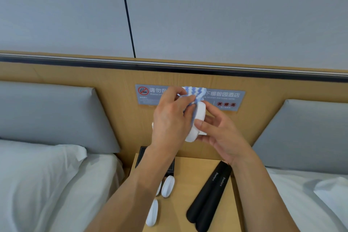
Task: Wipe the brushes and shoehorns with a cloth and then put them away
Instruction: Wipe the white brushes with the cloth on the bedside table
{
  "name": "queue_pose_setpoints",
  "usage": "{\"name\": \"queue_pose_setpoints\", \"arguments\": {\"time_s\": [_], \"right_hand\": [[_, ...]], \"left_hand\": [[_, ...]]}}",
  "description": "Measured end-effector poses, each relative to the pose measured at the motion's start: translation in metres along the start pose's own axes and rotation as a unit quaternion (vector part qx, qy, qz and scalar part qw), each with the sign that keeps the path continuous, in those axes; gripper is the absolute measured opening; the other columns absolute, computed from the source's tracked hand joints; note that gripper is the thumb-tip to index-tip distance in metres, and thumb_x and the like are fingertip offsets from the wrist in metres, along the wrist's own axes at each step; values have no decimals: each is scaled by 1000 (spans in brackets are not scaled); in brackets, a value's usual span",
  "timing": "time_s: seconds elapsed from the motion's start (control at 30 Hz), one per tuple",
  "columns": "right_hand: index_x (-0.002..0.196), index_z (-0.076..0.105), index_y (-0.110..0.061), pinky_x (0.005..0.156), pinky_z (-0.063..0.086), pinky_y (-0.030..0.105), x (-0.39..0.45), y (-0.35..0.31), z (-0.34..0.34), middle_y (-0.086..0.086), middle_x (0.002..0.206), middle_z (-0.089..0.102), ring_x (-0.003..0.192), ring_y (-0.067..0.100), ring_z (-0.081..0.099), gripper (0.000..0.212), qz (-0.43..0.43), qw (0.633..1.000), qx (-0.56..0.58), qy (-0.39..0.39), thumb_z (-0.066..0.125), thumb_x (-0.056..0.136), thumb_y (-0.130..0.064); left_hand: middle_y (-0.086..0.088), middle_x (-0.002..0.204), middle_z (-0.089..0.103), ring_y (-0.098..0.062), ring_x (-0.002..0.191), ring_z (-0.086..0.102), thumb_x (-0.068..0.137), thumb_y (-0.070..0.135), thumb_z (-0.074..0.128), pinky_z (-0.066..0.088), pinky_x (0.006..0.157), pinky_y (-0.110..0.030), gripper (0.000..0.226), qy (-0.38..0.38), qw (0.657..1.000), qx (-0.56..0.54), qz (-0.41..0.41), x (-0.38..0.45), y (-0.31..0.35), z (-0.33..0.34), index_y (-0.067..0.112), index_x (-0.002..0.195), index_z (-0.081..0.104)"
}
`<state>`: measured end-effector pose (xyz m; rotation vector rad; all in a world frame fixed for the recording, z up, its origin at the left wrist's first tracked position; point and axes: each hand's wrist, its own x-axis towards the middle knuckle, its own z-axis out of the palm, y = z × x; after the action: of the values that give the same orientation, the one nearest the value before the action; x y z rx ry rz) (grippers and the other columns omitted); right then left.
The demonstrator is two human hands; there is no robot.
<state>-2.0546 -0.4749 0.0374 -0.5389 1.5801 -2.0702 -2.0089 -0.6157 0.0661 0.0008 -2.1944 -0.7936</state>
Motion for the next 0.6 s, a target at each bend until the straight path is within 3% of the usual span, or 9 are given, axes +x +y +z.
{"name": "queue_pose_setpoints", "arguments": {"time_s": [0.07, 0.17, 0.3, 0.43, 0.6], "right_hand": [[142, 53, -22, 84, 59, 46, -1, -2, -3, 9, 123, 70, 113, 28, 68, 68, -1, 1000, 0, 7, 78, 78, -21], [137, 58, -26, 81, 61, 44, -3, -2, -9, 7, 120, 72, 111, 27, 69, 65, 3, 1000, 17, 14, 81, 76, -22], [129, 64, -28, 75, 61, 41, -6, -4, -16, 6, 117, 73, 108, 28, 71, 57, 8, 999, 27, 24, 82, 74, -26], [133, 62, -25, 82, 60, 50, -7, -5, -22, 12, 124, 70, 112, 34, 68, 66, 21, 999, 8, 33, 81, 71, -34], [131, 64, -22, 85, 59, 54, -9, -6, -24, 14, 121, 71, 107, 34, 69, 66, 26, 999, -3, 40, 82, 69, -32]], "left_hand": [[-13, 107, 64, -22, 89, 62, 87, 6, 70, 53, 68, -31, 15, -16, 1000, 8, 24, -1, -1, 0, 0, 100, 76], [-17, 110, 63, -14, 91, 59, 89, 2, 67, 44, 72, -12, 14, -47, 998, -9, 40, -5, -4, -1, -2, 101, 74], [-20, 116, 61, -27, 92, 63, 93, 1, 62, 52, 66, -29, 20, -93, 994, 1, 65, -11, -8, -4, -1, 110, 72], [-17, 121, 57, -25, 101, 59, 97, 10, 54, 48, 75, -24, 27, -149, 984, -3, 97, -17, -8, -9, 5, 119, 69], [-13, 117, 55, -26, 95, 53, 91, 1, 58, 44, 76, -30, 23, -217, 965, 9, 150, -17, -9, -18, 10, 104, 75]]}}
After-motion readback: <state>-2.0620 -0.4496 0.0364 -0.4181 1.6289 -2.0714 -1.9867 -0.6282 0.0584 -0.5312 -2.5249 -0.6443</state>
